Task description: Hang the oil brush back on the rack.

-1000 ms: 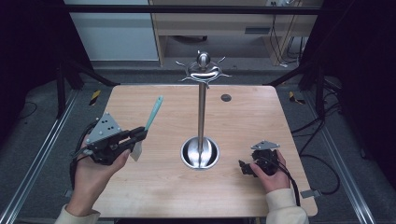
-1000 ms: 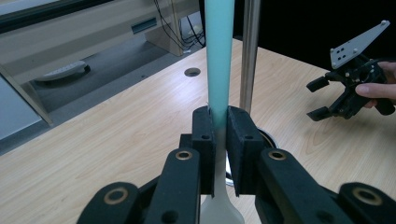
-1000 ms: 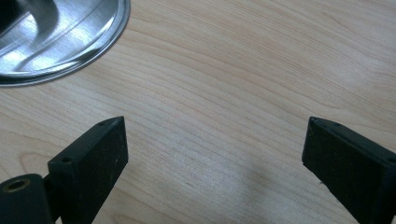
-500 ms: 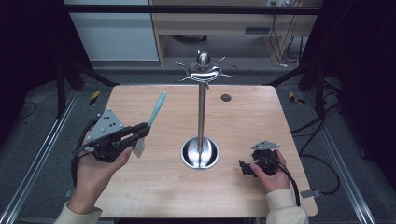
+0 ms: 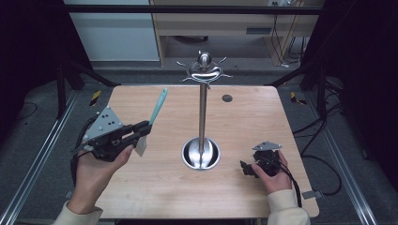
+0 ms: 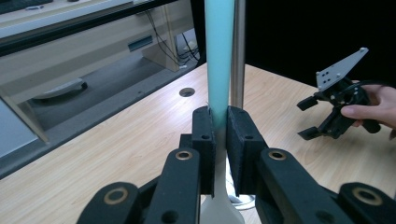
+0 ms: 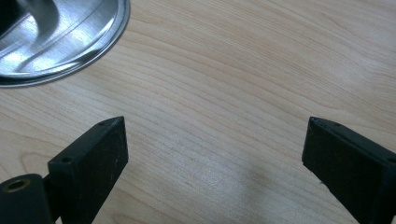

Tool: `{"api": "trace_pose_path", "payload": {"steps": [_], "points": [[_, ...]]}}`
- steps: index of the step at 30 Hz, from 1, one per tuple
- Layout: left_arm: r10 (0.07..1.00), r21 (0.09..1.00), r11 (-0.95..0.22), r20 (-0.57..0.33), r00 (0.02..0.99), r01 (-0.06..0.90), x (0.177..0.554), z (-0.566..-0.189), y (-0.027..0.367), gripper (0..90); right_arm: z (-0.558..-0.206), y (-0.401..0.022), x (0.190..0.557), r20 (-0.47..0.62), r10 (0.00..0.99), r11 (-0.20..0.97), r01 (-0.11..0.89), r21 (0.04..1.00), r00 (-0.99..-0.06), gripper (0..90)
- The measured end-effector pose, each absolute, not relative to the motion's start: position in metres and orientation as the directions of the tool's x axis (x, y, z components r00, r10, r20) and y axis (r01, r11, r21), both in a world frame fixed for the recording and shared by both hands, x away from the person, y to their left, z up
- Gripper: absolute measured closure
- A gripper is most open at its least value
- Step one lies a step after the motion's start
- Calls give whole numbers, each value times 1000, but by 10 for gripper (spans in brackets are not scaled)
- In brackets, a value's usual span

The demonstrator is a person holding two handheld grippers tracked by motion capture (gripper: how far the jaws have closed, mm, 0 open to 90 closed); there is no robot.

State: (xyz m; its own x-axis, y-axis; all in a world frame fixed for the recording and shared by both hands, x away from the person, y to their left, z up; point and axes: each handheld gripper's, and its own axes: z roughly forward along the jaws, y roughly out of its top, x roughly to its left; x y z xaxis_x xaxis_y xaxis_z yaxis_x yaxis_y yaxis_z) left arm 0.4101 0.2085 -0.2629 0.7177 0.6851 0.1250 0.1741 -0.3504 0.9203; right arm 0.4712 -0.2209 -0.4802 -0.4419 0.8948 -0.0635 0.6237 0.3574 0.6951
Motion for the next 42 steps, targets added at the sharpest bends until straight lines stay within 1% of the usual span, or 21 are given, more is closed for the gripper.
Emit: {"api": "trace_pose_path", "payload": {"steps": [19, 33, 37, 42], "points": [[653, 922, -348, 109, 749, 170, 420, -246, 187, 817, -480, -221, 471, -65, 895, 357, 623, 695, -440, 76], [657, 921, -343, 94, 748, 186, 428, -246, 179, 817, -479, -222, 471, -61, 896, 352, 622, 699, -439, 76], [647, 920, -337, 72, 760, 200, 432, -247, 176, 817, -479, -222, 471, -60, 896, 352, 622, 699, -439, 76], [642, 917, -340, 65, 764, 207, 437, -248, 171, 817, -479, -222, 470, -60, 896, 353, 623, 698, -440, 76]]}}
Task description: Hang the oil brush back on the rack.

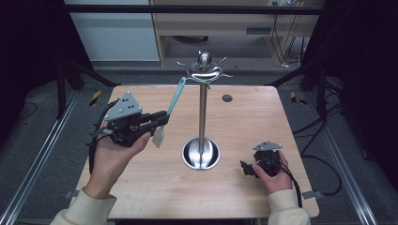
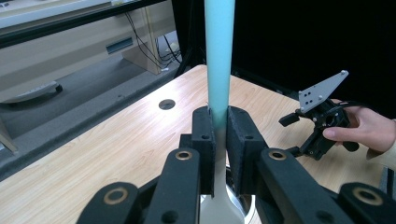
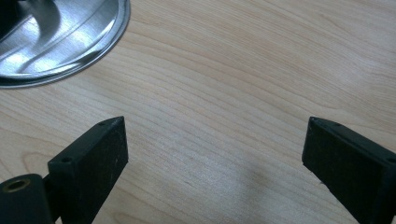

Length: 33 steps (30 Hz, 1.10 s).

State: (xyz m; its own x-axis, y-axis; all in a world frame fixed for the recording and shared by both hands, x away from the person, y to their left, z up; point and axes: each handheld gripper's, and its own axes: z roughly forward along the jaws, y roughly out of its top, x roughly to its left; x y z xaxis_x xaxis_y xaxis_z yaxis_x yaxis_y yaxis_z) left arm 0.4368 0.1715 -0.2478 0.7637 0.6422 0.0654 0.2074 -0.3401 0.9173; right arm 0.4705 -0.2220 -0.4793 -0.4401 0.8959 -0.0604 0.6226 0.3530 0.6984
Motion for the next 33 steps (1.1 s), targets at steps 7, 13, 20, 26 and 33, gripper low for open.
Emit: {"api": "trace_pose_path", "payload": {"steps": [7, 13, 20, 26, 33], "points": [[640, 914, -344, 61, 766, 214, 441, -250, 169, 817, -479, -222, 470, -58, 896, 352, 622, 699, -441, 76], [638, 914, -345, 63, 767, 213, 442, -251, 167, 816, -479, -222, 470, -59, 896, 352, 623, 698, -441, 76], [633, 913, -348, 62, 771, 213, 445, -253, 165, 816, -479, -222, 471, -61, 896, 353, 621, 700, -440, 76], [633, 913, -345, 57, 772, 216, 446, -253, 164, 815, -479, -222, 470, -53, 897, 347, 624, 700, -439, 76], [632, 912, -347, 56, 773, 217, 448, -254, 163, 815, -479, -222, 470, -55, 897, 348, 623, 701, -439, 76]]}}
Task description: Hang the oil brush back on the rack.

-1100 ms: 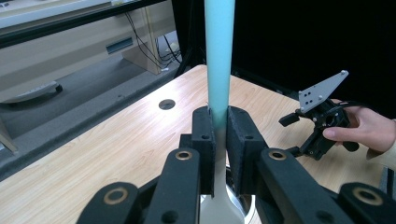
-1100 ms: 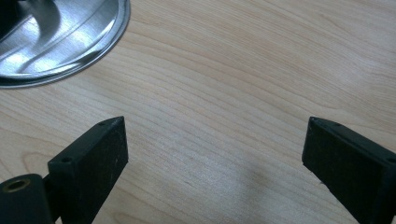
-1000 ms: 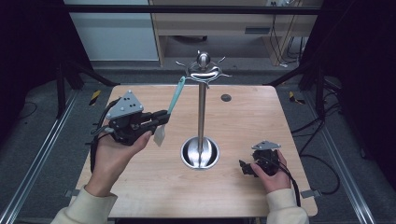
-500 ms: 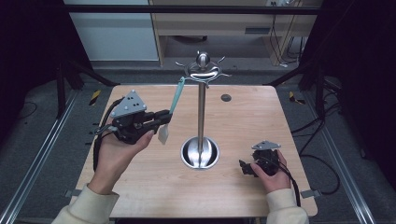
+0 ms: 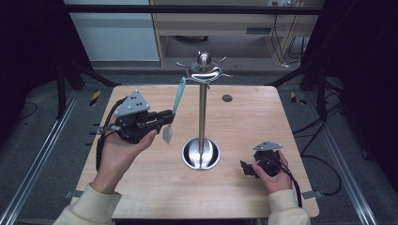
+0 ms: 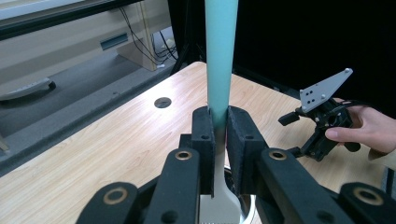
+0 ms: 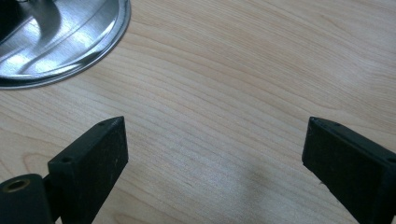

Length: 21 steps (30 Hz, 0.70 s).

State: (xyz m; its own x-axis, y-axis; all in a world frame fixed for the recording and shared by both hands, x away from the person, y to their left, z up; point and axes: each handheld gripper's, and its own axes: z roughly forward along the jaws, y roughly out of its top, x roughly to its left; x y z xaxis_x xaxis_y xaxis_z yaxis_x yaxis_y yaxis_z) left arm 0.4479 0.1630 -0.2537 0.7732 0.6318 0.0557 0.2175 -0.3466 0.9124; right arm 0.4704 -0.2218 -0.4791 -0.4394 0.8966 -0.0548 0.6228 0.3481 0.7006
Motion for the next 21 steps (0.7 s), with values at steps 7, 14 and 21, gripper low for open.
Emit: {"api": "trace_pose_path", "payload": {"steps": [7, 14, 21], "points": [[627, 909, -355, 58, 777, 219, 450, -253, 161, 815, -479, -222, 470, -55, 897, 348, 623, 701, -440, 76], [625, 907, -356, 52, 779, 225, 452, -253, 160, 815, -479, -222, 470, -57, 896, 351, 622, 700, -441, 76], [625, 904, -362, 56, 778, 226, 453, -253, 159, 814, -479, -222, 470, -58, 896, 351, 622, 700, -441, 76]]}}
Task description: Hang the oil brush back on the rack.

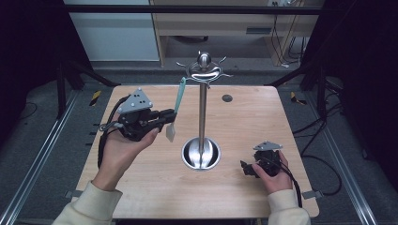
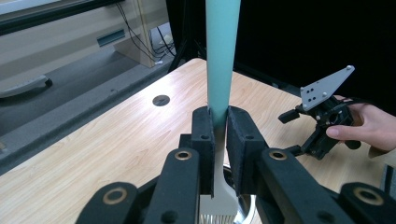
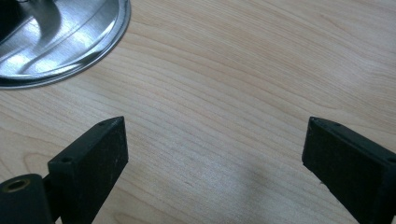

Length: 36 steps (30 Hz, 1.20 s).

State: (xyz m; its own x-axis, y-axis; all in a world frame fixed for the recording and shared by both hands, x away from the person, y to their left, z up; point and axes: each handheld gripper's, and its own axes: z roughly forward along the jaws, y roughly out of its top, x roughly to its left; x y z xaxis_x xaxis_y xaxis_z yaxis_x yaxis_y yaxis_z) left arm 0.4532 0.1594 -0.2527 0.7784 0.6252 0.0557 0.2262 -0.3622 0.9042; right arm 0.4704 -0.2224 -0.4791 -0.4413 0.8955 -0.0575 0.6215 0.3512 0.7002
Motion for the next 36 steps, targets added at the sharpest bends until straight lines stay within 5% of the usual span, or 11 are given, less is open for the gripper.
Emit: {"api": "trace_pose_path", "payload": {"steps": [20, 36], "points": [[632, 901, -370, 68, 772, 225, 453, -252, 158, 771, -479, -223, 470, -57, 896, 349, 619, 704, -440, 76], [621, 874, -440, 132, 772, 205, 425, -250, 156, 505, -478, -223, 470, -64, 895, 353, 616, 704, -441, 76]]}}
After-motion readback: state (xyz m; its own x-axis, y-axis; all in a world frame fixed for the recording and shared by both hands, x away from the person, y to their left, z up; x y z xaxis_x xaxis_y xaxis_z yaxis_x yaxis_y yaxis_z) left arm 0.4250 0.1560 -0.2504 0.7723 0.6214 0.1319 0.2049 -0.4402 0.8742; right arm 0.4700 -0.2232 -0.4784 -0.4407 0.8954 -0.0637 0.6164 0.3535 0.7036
